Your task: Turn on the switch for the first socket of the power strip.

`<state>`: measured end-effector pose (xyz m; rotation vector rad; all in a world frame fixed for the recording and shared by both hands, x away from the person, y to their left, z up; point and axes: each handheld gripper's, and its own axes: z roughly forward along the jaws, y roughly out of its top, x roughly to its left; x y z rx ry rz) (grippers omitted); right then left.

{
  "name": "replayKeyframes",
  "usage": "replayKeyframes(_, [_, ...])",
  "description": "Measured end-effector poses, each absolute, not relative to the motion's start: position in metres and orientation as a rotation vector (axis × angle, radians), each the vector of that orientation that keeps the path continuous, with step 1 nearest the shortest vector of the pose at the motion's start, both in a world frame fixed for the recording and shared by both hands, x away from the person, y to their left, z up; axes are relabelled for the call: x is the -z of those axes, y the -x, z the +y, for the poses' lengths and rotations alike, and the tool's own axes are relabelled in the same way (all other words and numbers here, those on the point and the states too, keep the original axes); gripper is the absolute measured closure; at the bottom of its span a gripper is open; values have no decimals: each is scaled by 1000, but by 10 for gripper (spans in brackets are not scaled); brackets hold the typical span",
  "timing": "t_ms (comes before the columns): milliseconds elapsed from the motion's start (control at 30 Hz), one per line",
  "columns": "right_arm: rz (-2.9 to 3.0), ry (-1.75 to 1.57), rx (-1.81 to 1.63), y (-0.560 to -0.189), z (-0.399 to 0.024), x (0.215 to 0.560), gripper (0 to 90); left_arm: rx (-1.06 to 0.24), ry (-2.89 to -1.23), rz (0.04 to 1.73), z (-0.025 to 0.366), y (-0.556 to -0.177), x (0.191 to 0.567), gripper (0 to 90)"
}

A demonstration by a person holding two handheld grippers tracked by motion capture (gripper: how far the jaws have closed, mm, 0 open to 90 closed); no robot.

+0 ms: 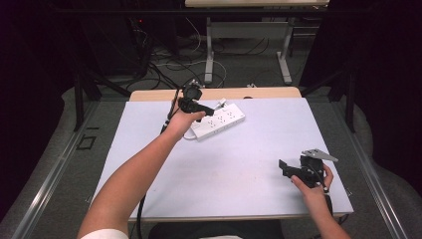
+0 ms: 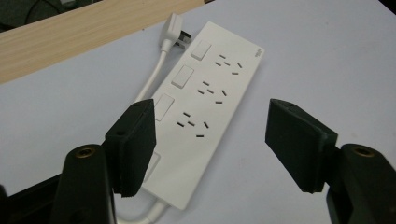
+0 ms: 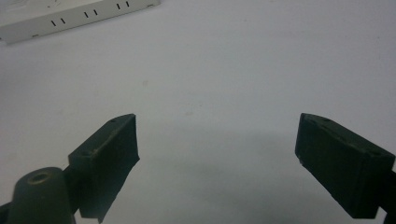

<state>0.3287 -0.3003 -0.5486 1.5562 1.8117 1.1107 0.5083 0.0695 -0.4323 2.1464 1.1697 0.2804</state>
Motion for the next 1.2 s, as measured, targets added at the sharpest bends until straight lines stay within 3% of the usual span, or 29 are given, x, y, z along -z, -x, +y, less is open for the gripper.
replayKeyframes(533, [1818,-1556,-1107,-328,-298,548,128,-155,-2130,1143,87,-470,435,150])
replayKeyframes(733, [1815,-1566,-1101,-328,-298,549,128,-112,-2145,1114,94,-457,442,23])
replayKeyframes(1200, [1817,-1568,-1105,-328,-298,549,128,-83,-2137,1077,100,-418,447,22])
